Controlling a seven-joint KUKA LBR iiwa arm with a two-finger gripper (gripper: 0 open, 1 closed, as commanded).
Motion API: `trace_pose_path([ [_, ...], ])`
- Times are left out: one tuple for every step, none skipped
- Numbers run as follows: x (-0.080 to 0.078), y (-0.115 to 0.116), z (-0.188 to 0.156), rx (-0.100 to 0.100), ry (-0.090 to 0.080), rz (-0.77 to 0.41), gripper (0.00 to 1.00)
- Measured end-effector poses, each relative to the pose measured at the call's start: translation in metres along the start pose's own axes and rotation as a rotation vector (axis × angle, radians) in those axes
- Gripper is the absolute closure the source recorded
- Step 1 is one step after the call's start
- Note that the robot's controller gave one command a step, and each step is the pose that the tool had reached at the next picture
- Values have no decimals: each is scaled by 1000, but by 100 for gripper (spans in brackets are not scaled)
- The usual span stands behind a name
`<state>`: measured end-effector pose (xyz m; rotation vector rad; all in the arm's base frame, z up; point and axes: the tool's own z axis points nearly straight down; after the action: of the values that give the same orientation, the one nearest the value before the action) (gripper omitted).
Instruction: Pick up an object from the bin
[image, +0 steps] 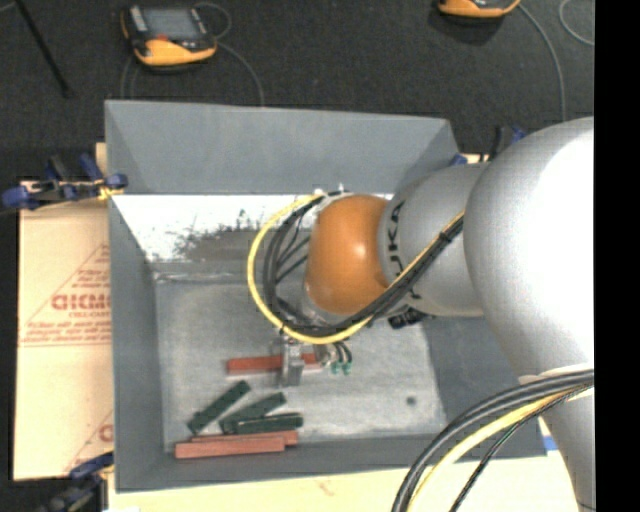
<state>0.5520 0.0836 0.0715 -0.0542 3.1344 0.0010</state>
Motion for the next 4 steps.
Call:
trace_pose_path([
  [0,0,0,0,0,0,100],
  [0,0,0,0,0,0,100],
  [-21,18,-90,1,0,-24,100],
  [-18,23,-89,0,3,-32,100],
])
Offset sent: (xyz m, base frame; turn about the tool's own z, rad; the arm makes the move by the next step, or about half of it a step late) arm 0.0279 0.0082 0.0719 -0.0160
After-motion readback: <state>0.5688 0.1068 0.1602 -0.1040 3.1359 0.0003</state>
